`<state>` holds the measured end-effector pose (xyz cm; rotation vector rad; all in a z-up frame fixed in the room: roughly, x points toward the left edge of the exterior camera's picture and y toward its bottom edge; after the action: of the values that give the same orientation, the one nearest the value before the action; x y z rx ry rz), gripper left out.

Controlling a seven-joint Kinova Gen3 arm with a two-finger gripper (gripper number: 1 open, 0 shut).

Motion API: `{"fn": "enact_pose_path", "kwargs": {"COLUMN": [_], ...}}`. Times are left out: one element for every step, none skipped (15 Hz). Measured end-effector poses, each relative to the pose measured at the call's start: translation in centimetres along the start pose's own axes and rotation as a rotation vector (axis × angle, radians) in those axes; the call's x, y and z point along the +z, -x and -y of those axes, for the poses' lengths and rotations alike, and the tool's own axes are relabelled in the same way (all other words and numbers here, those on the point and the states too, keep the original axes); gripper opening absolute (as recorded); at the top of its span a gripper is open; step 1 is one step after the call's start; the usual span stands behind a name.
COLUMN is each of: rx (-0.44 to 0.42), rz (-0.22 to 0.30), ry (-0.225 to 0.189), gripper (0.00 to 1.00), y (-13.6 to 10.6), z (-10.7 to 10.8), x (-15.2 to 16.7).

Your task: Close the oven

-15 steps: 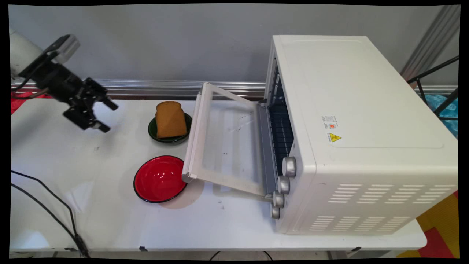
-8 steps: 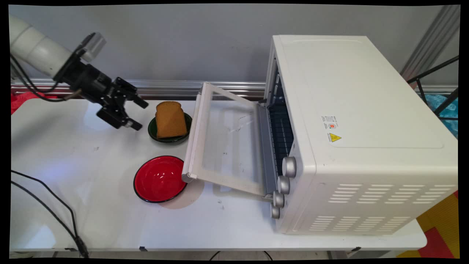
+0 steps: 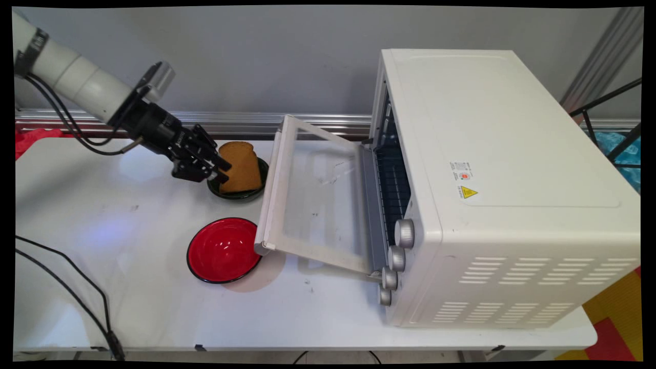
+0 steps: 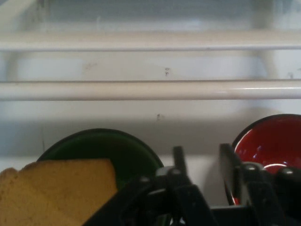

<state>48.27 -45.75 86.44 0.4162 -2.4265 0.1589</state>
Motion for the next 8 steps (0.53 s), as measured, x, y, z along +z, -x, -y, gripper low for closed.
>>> {"fn": "enact_pose_path", "kwargs": {"rx": [0.003, 0.004, 0.005, 0.007, 0.007, 0.008, 0.009, 0.010], "rz": [0.002, 0.002, 0.002, 0.000, -0.002, -0.005, -0.007, -0.009], "ry": [0.002, 0.006, 0.010, 0.015, 0.020, 0.024, 0.028, 0.033], "gripper": [0.00, 0.00, 0.00, 0.00, 0.00, 0.00, 0.00, 0.00], "y": [0.0, 0.0, 0.1, 0.1, 0.1, 0.1, 0.1, 0.2], "z": [0.2, 0.4, 0.5, 0.6, 0.7, 0.8, 0.8, 0.9], "x": [0.5, 1.1, 1.6, 2.3, 2.8, 3.4, 3.9, 4.7]}}
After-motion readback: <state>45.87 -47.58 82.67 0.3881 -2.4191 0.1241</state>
